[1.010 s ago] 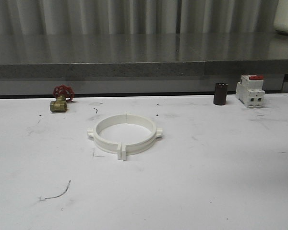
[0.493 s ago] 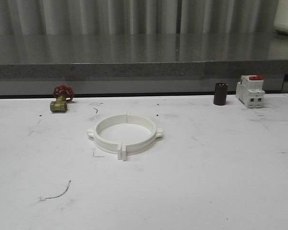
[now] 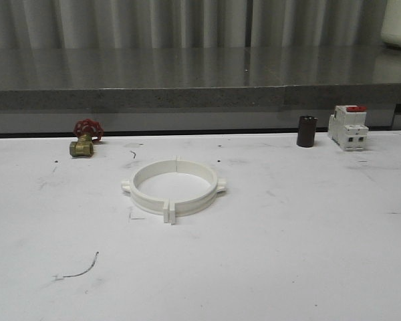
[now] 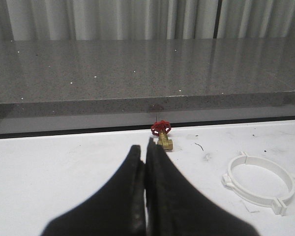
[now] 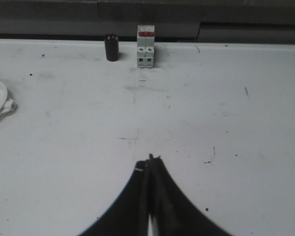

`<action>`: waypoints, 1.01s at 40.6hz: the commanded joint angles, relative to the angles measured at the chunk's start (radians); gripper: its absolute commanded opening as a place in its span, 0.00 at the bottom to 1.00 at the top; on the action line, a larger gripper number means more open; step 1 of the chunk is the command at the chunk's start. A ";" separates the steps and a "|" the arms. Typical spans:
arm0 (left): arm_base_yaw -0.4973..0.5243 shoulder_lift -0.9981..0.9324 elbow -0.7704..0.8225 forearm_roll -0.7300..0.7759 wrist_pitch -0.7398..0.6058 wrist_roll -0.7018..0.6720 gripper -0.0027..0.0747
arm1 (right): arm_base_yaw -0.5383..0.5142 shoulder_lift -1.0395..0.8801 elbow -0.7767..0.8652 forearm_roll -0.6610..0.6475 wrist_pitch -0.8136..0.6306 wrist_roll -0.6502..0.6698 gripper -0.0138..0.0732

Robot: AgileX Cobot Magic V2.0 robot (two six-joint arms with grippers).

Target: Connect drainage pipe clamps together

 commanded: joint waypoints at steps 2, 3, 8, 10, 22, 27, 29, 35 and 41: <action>0.001 0.010 -0.023 0.009 -0.078 0.001 0.01 | -0.007 -0.097 0.040 -0.033 -0.111 -0.012 0.03; 0.001 0.010 -0.023 0.009 -0.078 0.001 0.01 | -0.007 -0.109 0.048 -0.033 -0.118 -0.012 0.03; 0.001 0.010 -0.023 0.009 -0.078 0.001 0.01 | -0.007 -0.142 0.075 -0.033 -0.151 -0.012 0.03; 0.001 0.010 -0.023 0.009 -0.078 0.001 0.01 | -0.007 -0.142 0.075 -0.033 -0.158 -0.012 0.03; 0.001 0.010 -0.023 0.009 -0.078 0.001 0.01 | -0.007 -0.142 0.076 -0.033 -0.159 -0.012 0.03; 0.001 0.010 -0.023 0.009 -0.078 0.001 0.01 | -0.007 -0.142 0.076 -0.033 -0.159 -0.012 0.03; 0.001 0.010 -0.023 0.009 -0.078 0.001 0.01 | -0.007 -0.142 0.076 -0.033 -0.159 -0.012 0.03; 0.001 0.010 -0.023 0.009 -0.078 0.001 0.01 | -0.007 -0.142 0.076 -0.033 -0.159 -0.012 0.03; 0.001 0.010 -0.023 0.009 -0.078 0.001 0.01 | -0.007 -0.142 0.076 -0.033 -0.159 -0.012 0.03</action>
